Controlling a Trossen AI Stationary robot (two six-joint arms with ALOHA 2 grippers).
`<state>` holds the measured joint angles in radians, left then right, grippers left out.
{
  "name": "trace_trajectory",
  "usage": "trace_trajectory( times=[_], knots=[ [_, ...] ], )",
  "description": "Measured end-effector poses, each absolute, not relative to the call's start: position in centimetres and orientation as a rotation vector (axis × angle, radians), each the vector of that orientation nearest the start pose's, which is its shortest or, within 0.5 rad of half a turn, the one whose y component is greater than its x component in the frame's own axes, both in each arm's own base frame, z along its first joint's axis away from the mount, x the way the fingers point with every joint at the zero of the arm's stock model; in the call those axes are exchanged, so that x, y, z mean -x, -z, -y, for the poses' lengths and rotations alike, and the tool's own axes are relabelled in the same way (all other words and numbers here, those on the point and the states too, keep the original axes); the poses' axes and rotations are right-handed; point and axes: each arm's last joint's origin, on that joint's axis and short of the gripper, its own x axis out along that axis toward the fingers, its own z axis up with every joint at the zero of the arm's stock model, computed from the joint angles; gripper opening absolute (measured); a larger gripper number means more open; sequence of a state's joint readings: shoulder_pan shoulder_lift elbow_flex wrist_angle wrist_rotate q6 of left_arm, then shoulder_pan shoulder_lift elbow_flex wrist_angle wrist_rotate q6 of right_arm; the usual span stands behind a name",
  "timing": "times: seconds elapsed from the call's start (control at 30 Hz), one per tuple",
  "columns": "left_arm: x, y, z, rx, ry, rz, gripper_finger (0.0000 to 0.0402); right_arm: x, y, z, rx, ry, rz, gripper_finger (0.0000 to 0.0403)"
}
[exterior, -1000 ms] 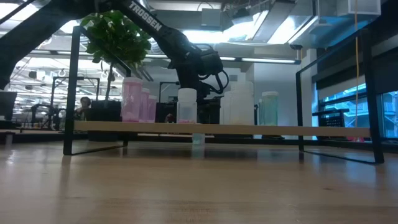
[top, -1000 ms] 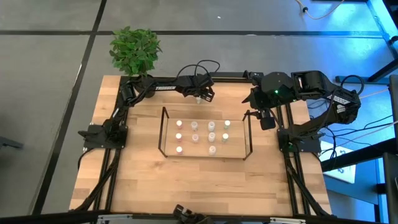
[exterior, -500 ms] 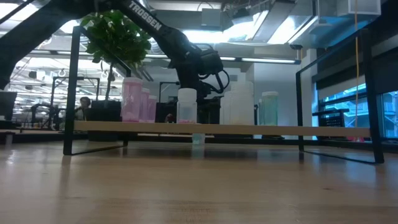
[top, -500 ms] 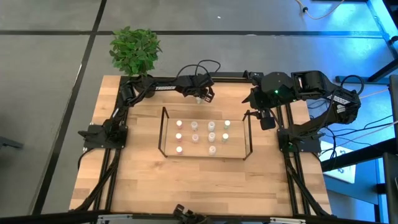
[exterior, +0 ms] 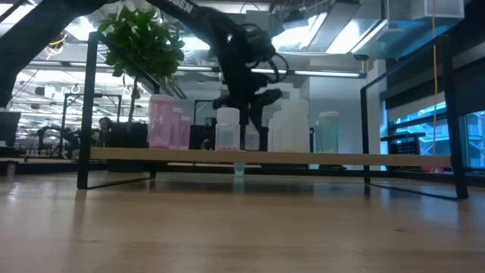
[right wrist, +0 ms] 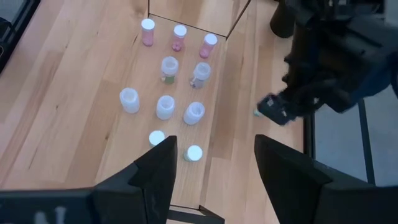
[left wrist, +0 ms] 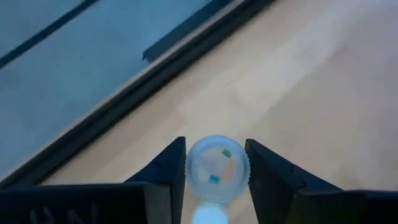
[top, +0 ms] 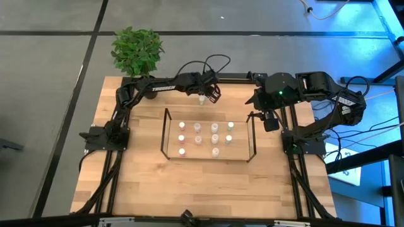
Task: Pick and place medicine bottles onto shelf by color
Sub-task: Put the transparent pill bottle on the shelf aligned with the other transparent pill bottles
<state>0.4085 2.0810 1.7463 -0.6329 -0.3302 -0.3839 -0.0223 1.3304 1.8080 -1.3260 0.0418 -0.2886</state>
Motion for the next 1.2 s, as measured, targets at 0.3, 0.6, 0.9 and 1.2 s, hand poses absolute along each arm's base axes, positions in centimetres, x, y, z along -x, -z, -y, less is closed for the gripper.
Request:
trace_trajectory(
  times=[0.3, 0.6, 0.9, 1.2],
  knots=[
    [-39.9, -28.0, -15.0, 0.281, -0.792, -0.870, 0.0121, -21.3, -45.5, 0.6, 0.281, -0.060, -0.828, 0.0217],
    [-38.4, -32.7, -8.4, 0.175, -0.727, -0.825, 0.0122, -21.4, -45.6, 0.5, 0.278, -0.095, -0.804, 0.0217],
    [-36.9, -33.9, 0.1, 0.170, -0.631, -0.862, 0.0123, -21.3, -45.6, -0.3, 0.256, -0.408, -0.746, 0.0217],
    [-35.7, -34.0, 8.9, 0.242, -0.480, -0.834, 0.0123, -21.2, -45.5, -0.4, 0.284, -0.447, -0.742, 0.0217]
  ],
)
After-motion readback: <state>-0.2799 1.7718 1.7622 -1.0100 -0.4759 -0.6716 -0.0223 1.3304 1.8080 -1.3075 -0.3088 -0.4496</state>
